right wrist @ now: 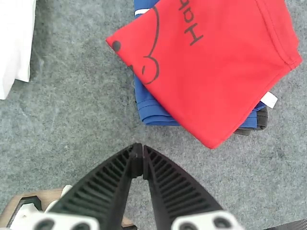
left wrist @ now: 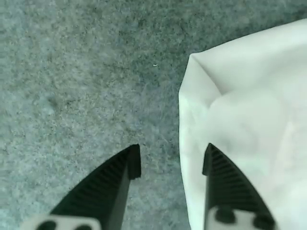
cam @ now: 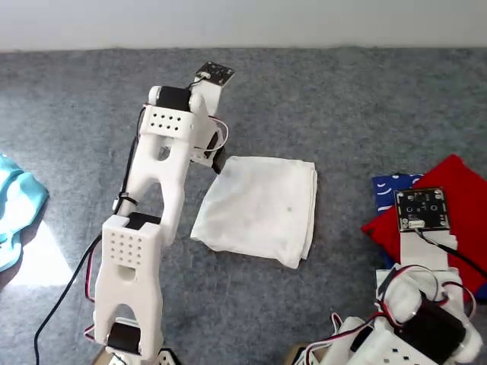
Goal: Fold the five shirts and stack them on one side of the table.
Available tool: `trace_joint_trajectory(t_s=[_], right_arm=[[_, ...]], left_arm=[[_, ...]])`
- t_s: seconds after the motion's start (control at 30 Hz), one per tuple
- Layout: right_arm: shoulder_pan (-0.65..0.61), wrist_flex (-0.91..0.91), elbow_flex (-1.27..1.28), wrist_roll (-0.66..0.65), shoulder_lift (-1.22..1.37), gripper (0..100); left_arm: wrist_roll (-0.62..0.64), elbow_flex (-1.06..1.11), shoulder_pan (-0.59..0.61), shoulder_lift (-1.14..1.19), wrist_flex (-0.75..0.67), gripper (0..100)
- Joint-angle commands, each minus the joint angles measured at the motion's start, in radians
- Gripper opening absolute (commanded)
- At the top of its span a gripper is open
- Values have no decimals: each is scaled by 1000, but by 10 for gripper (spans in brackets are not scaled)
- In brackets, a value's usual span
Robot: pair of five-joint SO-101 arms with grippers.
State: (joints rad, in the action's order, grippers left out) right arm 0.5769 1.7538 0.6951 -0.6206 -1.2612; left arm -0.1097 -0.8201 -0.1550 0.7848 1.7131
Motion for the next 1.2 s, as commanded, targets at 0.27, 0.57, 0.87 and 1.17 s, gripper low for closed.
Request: trace_joint_trajectory(t_s=[0.27,0.57,0.87,1.17], right_arm=[[7,36,0,-5,5,11],[7,36,0,-5,5,11],[7,36,0,-8,5,11],[7,25,0,-9,5,12]], left_arm=[[-32,-65,-61,3,35,218],[-118,-70,-28,167,-135,214],[-112,-409,26,203,-115,214],[-112,-555,37,190,43,213]])
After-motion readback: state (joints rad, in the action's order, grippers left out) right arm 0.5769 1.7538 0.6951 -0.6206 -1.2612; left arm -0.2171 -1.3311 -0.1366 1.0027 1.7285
